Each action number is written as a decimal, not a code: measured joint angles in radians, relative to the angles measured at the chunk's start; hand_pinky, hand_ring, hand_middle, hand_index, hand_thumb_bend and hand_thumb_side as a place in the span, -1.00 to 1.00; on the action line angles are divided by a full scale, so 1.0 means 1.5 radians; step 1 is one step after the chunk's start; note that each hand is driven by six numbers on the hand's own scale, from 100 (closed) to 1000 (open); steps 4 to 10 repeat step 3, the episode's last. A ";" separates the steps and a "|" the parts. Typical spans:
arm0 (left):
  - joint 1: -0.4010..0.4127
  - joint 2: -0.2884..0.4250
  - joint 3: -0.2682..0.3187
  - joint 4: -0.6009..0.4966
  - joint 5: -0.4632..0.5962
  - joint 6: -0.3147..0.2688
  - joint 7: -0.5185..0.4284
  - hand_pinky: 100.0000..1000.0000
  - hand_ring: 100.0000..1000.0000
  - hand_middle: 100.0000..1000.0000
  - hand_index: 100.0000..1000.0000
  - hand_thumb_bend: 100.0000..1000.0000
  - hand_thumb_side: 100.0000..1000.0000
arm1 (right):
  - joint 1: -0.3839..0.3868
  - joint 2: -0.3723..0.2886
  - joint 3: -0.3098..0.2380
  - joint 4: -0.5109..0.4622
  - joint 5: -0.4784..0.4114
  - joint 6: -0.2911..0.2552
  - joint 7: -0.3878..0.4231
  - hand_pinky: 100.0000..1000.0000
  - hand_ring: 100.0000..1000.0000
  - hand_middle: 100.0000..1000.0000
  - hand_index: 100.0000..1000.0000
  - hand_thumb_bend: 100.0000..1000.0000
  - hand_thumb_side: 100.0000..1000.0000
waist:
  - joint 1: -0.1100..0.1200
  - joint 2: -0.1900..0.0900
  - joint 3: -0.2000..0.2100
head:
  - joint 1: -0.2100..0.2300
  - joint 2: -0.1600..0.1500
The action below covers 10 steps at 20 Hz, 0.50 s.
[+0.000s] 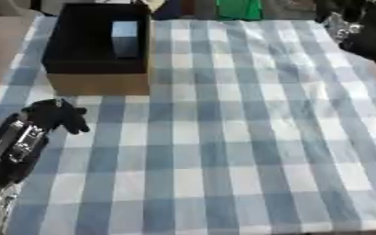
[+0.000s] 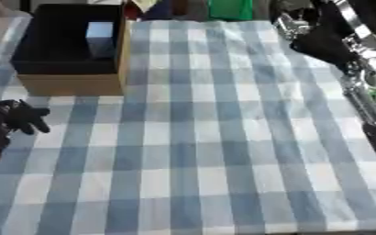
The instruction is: Pick up objects on the table and place them in the box.
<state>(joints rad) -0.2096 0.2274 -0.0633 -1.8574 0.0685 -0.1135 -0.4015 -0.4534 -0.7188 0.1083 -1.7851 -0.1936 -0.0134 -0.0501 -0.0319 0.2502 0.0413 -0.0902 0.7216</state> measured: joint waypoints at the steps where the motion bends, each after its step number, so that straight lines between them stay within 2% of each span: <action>1: 0.001 0.000 0.000 0.001 -0.001 0.000 0.000 0.71 -0.01 -0.09 -0.10 -0.76 0.62 | 0.009 0.000 -0.003 -0.004 -0.001 -0.002 -0.002 0.29 0.97 0.22 0.73 -0.86 -0.33 | 0.000 0.000 0.000 | 0.001 0.000; 3: 0.003 0.000 0.000 0.002 -0.003 -0.001 0.002 0.71 -0.01 -0.09 -0.09 -0.76 0.63 | 0.024 0.000 -0.007 -0.010 -0.002 -0.005 -0.004 0.29 0.97 0.22 0.73 -0.87 -0.33 | -0.001 0.001 0.000 | 0.004 0.001; 10: 0.003 0.000 0.000 0.002 -0.003 -0.001 0.002 0.71 -0.01 -0.09 -0.09 -0.76 0.63 | 0.024 0.000 -0.007 -0.010 -0.002 -0.005 -0.004 0.29 0.97 0.22 0.73 -0.87 -0.33 | -0.001 0.001 0.000 | 0.004 0.001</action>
